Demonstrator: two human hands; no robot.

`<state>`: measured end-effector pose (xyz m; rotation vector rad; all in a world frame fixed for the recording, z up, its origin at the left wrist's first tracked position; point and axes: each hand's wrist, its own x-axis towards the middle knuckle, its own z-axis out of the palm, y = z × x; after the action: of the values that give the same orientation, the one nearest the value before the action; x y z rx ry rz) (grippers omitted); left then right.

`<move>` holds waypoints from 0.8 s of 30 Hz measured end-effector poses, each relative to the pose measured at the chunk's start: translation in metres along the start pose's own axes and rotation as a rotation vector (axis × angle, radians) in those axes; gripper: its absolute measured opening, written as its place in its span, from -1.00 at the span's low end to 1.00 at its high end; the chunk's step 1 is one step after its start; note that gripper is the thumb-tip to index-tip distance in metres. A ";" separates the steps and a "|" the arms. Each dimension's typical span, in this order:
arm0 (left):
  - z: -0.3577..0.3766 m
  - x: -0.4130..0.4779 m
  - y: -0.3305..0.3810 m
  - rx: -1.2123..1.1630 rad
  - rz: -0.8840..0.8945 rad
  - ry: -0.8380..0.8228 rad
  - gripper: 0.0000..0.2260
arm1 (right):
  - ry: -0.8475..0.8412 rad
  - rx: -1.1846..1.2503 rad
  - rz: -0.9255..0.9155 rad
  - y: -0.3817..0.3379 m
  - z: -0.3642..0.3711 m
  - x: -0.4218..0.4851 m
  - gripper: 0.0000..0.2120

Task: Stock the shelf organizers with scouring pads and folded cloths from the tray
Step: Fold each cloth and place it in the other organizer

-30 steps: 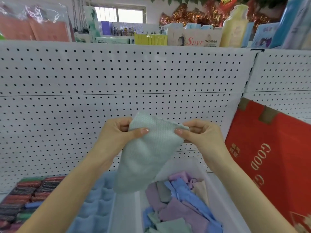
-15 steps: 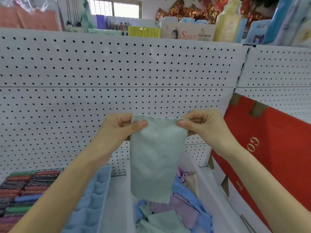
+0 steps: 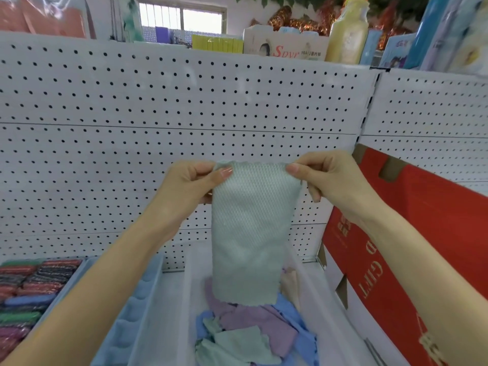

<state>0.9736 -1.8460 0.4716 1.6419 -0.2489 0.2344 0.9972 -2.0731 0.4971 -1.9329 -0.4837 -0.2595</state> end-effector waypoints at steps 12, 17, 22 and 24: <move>0.018 0.004 0.002 0.005 0.003 0.043 -0.78 | 0.012 0.278 0.060 0.012 -0.006 0.003 -0.95; 0.025 -0.004 0.006 -0.056 0.148 0.158 -0.87 | 0.053 0.322 -0.045 0.012 -0.003 -0.005 -0.90; 0.023 -0.017 0.026 -0.269 0.311 0.093 -0.90 | -0.201 0.591 -0.164 -0.002 -0.016 -0.021 -0.92; 0.022 -0.015 0.032 -0.378 0.289 -0.117 -0.90 | -0.408 0.689 -0.251 -0.009 -0.017 -0.021 -0.95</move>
<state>0.9503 -1.8698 0.4955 1.2424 -0.5855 0.2902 0.9750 -2.0898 0.5030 -1.2413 -0.9492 0.1418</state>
